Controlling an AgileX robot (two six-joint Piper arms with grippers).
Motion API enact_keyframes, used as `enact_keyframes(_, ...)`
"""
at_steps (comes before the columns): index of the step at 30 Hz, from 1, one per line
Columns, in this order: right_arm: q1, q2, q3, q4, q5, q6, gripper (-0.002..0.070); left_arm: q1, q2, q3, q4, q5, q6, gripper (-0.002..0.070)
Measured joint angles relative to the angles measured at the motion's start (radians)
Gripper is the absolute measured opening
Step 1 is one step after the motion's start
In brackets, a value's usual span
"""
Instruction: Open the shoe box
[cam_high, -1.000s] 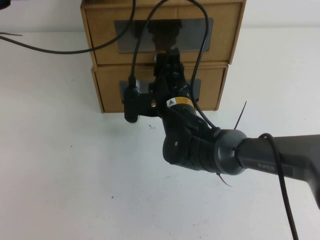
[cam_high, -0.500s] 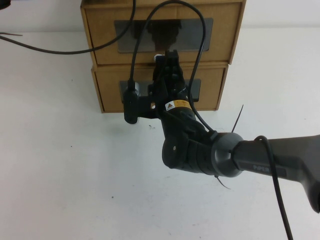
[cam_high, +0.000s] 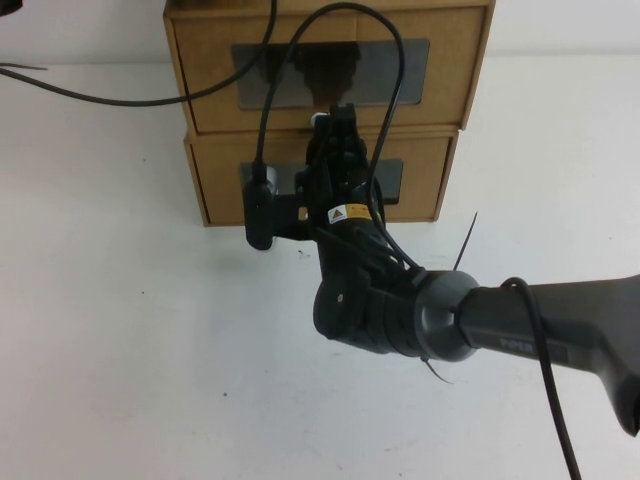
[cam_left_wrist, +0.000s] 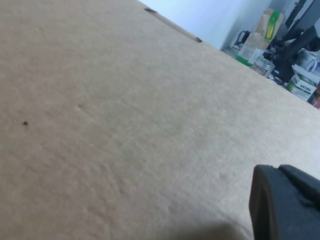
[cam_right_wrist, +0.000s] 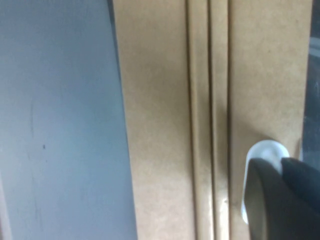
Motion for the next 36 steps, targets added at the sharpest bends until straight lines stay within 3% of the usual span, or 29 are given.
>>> enact_keyframes(18, 0.076, -0.018, 0.003, 0.169, -0.075, -0.098, 0.0, -0.014, 0.006, -0.006, 0.01, -0.018, -0.098, -0.0008)
enact_keyframes(36, 0.185, -0.202, 0.242, 0.258, -0.037, -0.107, 0.0, -0.016, 0.008, -0.006, -0.017, -0.004, -0.163, -0.0008)
